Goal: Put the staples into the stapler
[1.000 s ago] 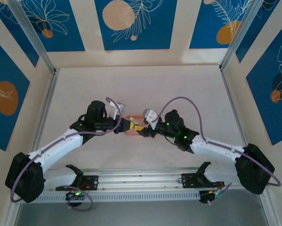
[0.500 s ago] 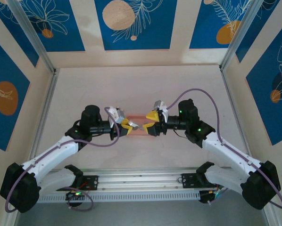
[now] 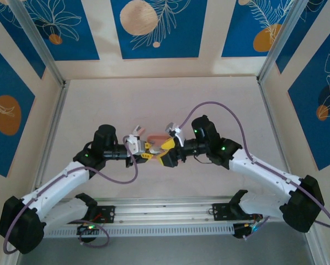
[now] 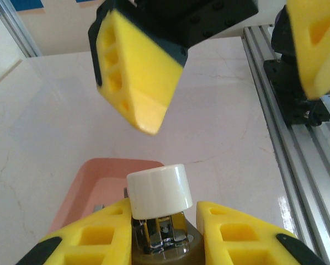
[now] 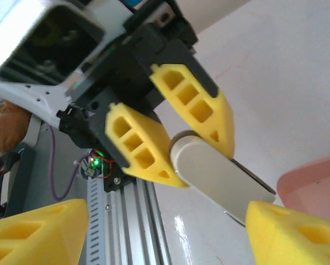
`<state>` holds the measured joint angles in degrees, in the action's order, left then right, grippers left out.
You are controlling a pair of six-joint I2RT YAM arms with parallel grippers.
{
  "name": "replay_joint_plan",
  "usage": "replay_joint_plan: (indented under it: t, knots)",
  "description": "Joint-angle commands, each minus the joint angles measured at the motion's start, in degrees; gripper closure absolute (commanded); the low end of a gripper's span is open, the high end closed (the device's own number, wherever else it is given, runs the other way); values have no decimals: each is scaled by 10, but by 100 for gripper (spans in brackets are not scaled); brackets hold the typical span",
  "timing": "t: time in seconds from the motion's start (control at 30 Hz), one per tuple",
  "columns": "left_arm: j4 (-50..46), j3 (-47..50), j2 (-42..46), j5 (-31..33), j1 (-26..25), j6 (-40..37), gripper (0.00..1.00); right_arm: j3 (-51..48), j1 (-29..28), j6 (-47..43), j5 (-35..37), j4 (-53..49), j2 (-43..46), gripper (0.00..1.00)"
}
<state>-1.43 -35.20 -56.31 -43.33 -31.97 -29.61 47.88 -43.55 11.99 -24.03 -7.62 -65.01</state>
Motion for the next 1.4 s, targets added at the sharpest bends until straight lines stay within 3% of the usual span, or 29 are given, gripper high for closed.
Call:
replay_joint_plan:
  t: [0.0, 0.27, 0.47, 0.77, 0.97, 1.07, 1.23, 1.37]
  knots:
    - [-16, -18, 8, -1, -7, -41, 100, 35, -11, 45, 41, -19, -24, 22]
    - [-12, -17, 10, 2, -14, -40, 100, 75, -26, 70, 58, -21, -86, 20]
    - [-17, -18, 12, 6, -17, -44, 100, 81, -35, 71, 118, -51, -103, 20]
    - [-19, -12, 19, 11, -18, -48, 100, 1, 71, 160, 103, -35, -50, 24]
    - [9, -2, 20, 22, -19, -33, 100, -49, 133, 214, 40, 0, -12, 25]
    - [14, -1, 16, 36, -21, -23, 100, -50, 118, 204, 17, 13, 19, 26]
    - [13, -5, 9, 28, -23, -20, 100, -1, 28, 127, 70, -49, 25, 24]
    - [15, -11, 1, 0, -23, -9, 100, -6, -5, 37, 102, -39, 31, 22]
